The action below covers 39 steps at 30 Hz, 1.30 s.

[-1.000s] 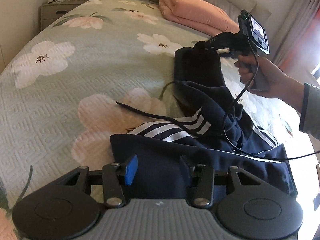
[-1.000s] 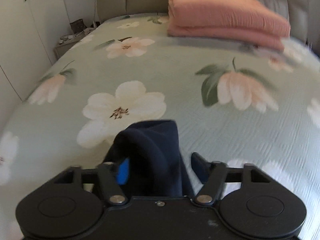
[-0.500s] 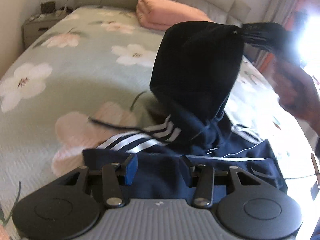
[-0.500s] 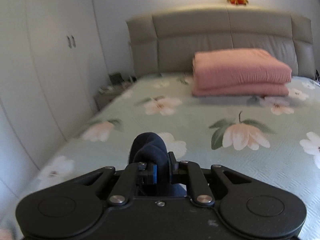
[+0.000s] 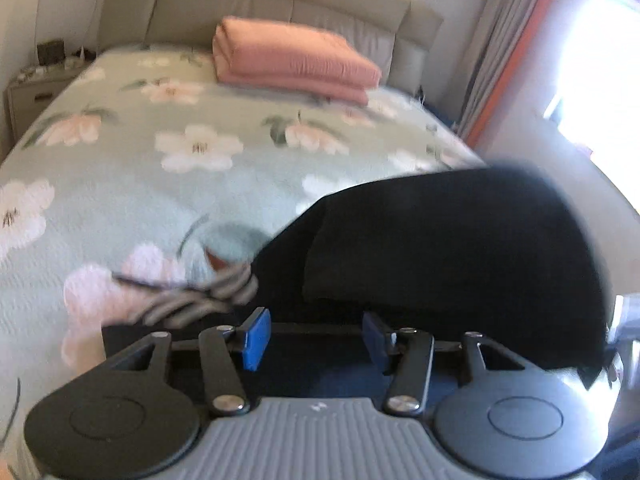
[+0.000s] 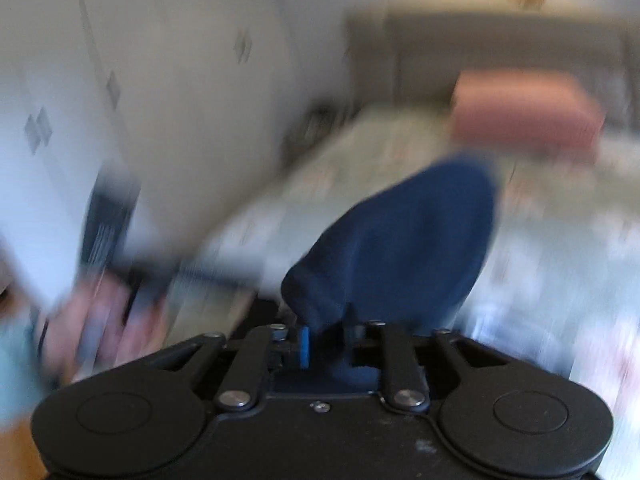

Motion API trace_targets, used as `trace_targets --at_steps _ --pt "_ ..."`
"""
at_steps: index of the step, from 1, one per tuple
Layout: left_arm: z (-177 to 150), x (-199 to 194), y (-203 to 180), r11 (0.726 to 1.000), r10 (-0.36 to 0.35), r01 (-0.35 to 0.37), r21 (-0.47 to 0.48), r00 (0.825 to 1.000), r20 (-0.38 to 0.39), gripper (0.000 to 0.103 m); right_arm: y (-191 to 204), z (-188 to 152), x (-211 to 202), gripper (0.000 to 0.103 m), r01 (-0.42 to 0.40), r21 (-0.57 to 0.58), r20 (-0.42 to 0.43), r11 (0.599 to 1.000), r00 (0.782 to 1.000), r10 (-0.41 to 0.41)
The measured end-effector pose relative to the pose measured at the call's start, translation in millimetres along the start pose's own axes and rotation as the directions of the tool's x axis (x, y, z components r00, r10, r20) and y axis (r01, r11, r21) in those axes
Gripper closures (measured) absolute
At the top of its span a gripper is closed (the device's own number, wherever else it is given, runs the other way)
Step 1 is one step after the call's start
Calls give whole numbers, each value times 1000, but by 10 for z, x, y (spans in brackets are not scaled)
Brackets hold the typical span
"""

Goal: Fold large clothes

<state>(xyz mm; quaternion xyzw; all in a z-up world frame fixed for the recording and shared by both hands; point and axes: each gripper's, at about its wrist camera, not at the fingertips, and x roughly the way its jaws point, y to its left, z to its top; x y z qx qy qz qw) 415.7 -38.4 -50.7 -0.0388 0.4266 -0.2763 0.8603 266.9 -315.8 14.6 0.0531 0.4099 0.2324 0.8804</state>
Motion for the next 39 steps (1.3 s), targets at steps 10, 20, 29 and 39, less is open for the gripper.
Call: trace_targets --at_steps 10,20,29,39 --pt "-242 411 -245 1000 -14 15 8 988 -153 49 -852 -575 83 44 82 391 -60 917 996 -63" --pt "-274 697 -225 935 -247 189 -299 954 -171 41 -1360 -692 501 37 50 672 -37 739 999 -35" --pt "-515 1169 -341 889 -296 168 -426 921 -255 56 -1186 -850 725 57 -2 677 -41 736 998 41" --pt "-735 270 145 887 -282 258 -384 959 -8 98 -976 -822 641 16 -70 658 -28 750 993 117"
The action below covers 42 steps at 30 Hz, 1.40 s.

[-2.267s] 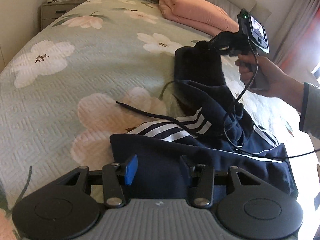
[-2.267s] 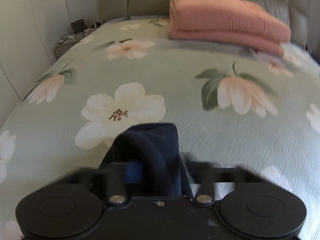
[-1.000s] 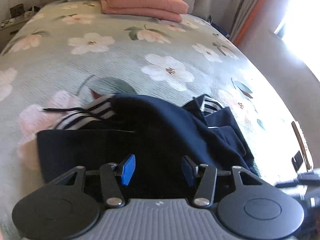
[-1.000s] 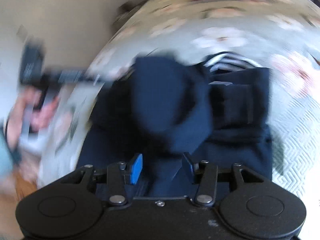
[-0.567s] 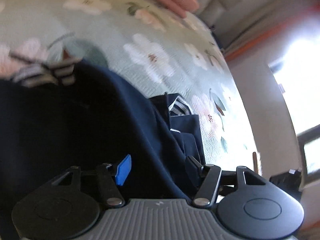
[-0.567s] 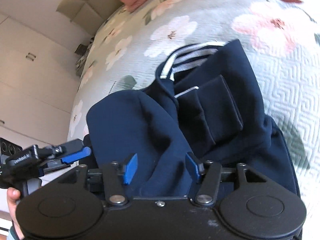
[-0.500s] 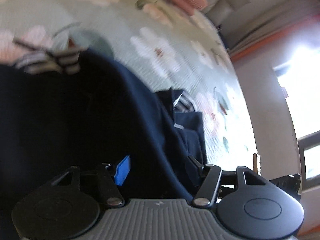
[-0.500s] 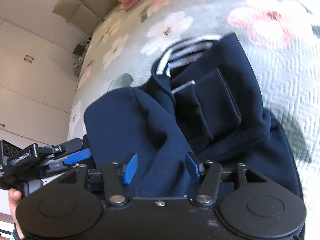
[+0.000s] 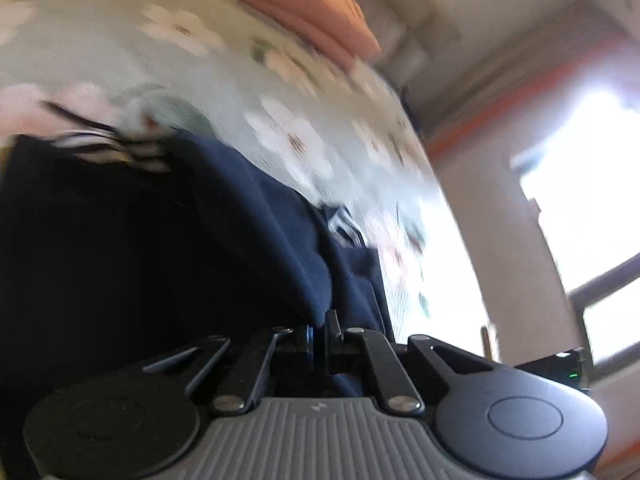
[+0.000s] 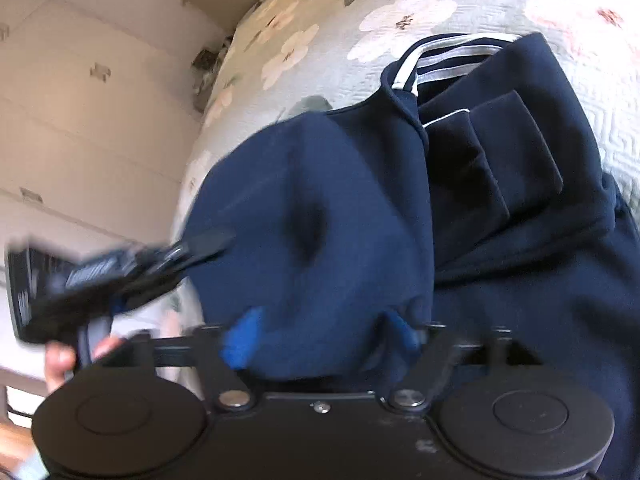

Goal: Fold large clothes

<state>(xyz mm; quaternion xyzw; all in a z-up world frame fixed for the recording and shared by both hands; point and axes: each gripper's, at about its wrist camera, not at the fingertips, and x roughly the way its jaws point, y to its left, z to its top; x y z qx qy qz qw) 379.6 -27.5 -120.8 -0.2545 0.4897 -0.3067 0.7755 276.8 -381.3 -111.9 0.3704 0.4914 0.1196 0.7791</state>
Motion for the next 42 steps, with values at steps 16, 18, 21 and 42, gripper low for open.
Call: trace_targets --at_steps 16,18,21,42 --pt "-410 -138 1093 962 111 -125 -242 991 -73 97 -283 -306 639 62 100 257 -88 961 993 -80" --pt "-369 -188 1060 964 95 -108 -242 993 -64 97 -172 -298 682 88 77 237 -85 968 995 -58" --pt "-306 -283 952 975 52 -57 -216 998 -30 97 99 -176 518 89 78 136 -11 988 997 -77" --pt "-526 -59 641 986 148 -161 -42 966 -210 76 -267 -40 -384 52 304 66 52 950 950 -308"
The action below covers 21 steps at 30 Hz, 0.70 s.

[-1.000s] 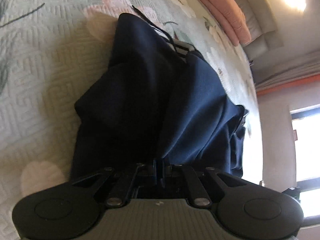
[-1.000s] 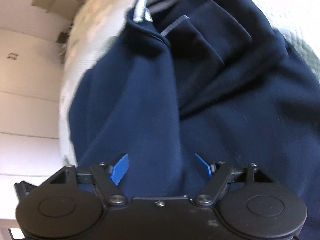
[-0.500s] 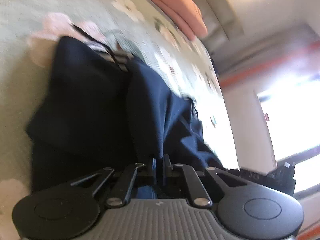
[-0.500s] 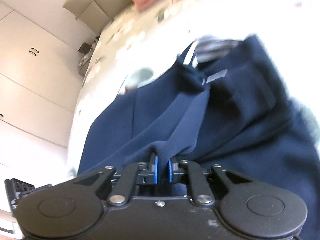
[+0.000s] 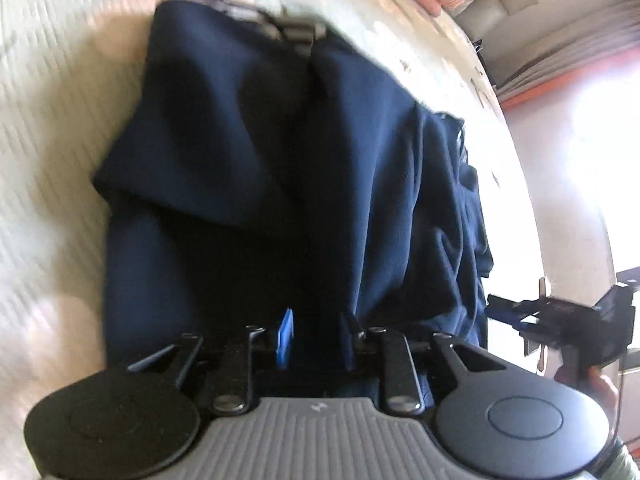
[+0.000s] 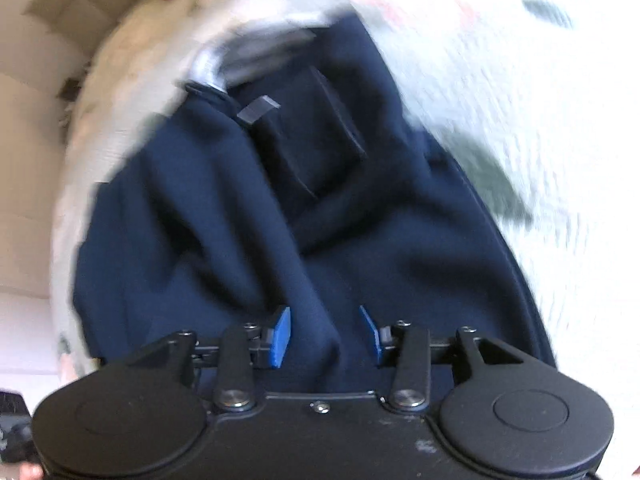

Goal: Fold large clothes

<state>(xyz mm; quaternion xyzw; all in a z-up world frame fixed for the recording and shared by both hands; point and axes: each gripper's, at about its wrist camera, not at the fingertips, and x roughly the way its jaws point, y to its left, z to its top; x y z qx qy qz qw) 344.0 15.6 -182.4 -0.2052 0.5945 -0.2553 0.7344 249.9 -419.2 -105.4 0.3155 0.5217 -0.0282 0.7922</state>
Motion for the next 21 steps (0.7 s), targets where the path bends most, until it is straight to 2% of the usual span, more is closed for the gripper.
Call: trace_targets --at_steps 3,5,7,9,11,13,15,17,19,21 --pt "115 -134 -181 996 -83 81 24 995 64 76 344 54 -12 51 -80 -114 24 990 996 83" --pt "222 -68 -405 988 -149 144 64 984 99 76 573 40 145 51 -69 -187 16 980 997 73" --pt "249 175 -580 975 -213 207 76 974 78 76 657 -46 313 52 -68 -243 7 968 997 72" --pt "173 501 -709 968 -247 246 39 969 20 78 695 -157 445 52 -93 -242 -7 966 995 95" --pt "20 787 -708 982 -182 183 36 982 -45 80 743 -263 595 52 -96 -247 -33 964 995 91" --pt "-156 924 -628 992 -115 118 37 991 -68 79 715 -378 744 53 -22 -288 -64 957 998 3" --pt "-279 935 -485 991 -136 136 -7 988 -74 78 636 -535 691 57 -8 -344 -64 939 998 -15" --pt "-334 881 -391 985 -171 169 -33 983 -69 78 581 -659 579 57 30 -409 -39 912 998 -50" --pt "-361 830 -365 986 -165 165 -7 984 -71 77 493 -769 480 54 43 -428 -34 903 997 -64" --pt "-379 774 -395 987 -156 159 30 985 -69 74 405 -848 393 53 42 -412 -36 910 997 -63"
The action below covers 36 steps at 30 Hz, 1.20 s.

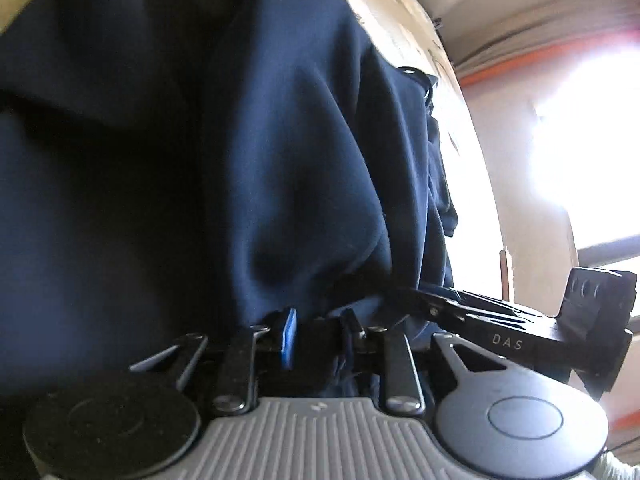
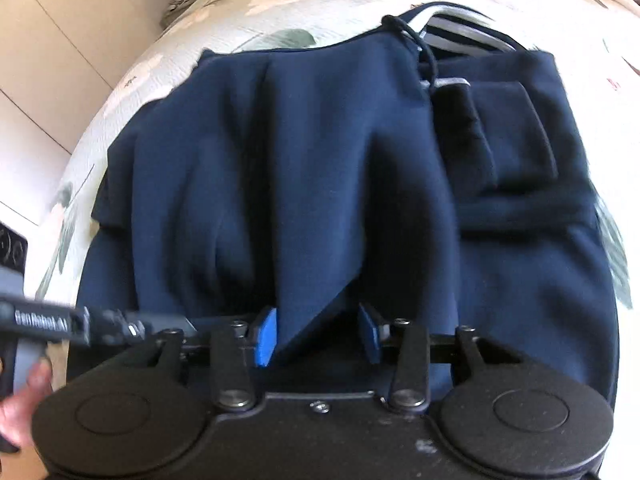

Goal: Fold large clothes

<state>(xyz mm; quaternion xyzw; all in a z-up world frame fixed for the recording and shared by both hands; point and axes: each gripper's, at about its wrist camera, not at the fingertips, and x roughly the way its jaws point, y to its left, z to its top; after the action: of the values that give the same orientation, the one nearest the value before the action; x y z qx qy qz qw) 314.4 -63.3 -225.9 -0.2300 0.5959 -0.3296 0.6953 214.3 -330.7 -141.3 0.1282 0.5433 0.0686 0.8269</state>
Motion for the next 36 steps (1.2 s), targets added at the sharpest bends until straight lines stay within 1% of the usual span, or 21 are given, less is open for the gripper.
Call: trace_targets --at_steps 3,5,6,8,10,11,12,13,14,16,18,20,22,24,25,26,28,29,30,34,36 --pt "0 30 -139 998 6 -7 65 1000 16 74 19 -73 -150 49 -1 18 47 1000 999 0" --pt "-22 1 -163 996 -6 2 87 999 41 75 9 -128 -335 46 -23 49 110 999 994 18" --pt "-29 -33 -193 995 -26 20 99 998 58 75 8 -140 -409 46 -43 58 155 997 987 33" --pt "-114 -184 -213 984 -103 86 155 989 109 75 26 -175 -493 46 -54 53 213 997 976 42" --pt "-128 -176 -323 971 -133 91 222 974 183 75 86 -218 -314 47 -8 50 203 999 979 -2" --pt "-150 -167 -336 969 -119 69 236 972 203 75 91 -213 -162 50 44 55 179 998 983 -53" --pt "-160 -90 -347 973 -67 16 232 975 213 76 95 -238 -36 63 99 61 140 993 984 -106" --pt "-174 -7 -317 975 18 -66 213 975 219 78 73 -276 40 68 124 75 124 989 983 -133" --pt "-227 33 -288 969 78 -127 210 971 227 85 69 -308 -3 68 113 97 151 989 980 -127" --pt "-403 -5 -234 970 84 -132 203 970 228 88 81 -395 -222 68 114 144 194 983 971 -141" --pt "-652 -283 -271 973 53 -110 202 963 266 87 99 -586 -556 66 114 182 241 977 958 -156" --pt "-974 -618 -384 969 50 -121 216 950 307 85 139 -830 -903 63 104 209 267 972 950 -159" --pt "-1296 -937 -452 969 67 -137 204 946 317 83 103 -1118 -1205 61 86 250 249 964 957 -150" --pt "-1497 -1061 -518 974 65 -129 188 947 314 73 69 -1375 -1442 60 73 285 231 956 963 -142" --pt "-1651 -1183 -508 974 68 -133 185 945 319 69 54 -1462 -1514 54 72 290 226 954 964 -141" --pt "-1763 -1300 -469 972 84 -151 182 940 330 63 17 -1579 -1571 50 75 292 221 953 965 -144" --pt "-1989 -1498 -305 965 133 -204 168 925 357 63 -80 -1813 -1656 32 92 296 213 951 964 -159" --pt "-2101 -1819 -109 964 152 -218 151 922 357 62 -138 -1926 -1687 31 101 303 210 948 963 -169" --pt "-2207 -1917 -10 967 168 -222 123 924 345 60 -198 -1976 -1647 31 108 307 204 945 963 -177" --pt "-2529 -1927 381 982 176 -187 13 941 288 54 -520 -2291 -1593 29 137 336 144 932 970 -195" --pt "-2660 -1908 478 979 200 -206 -9 941 274 51 -686 -2405 -1547 28 134 368 113 920 976 -187"
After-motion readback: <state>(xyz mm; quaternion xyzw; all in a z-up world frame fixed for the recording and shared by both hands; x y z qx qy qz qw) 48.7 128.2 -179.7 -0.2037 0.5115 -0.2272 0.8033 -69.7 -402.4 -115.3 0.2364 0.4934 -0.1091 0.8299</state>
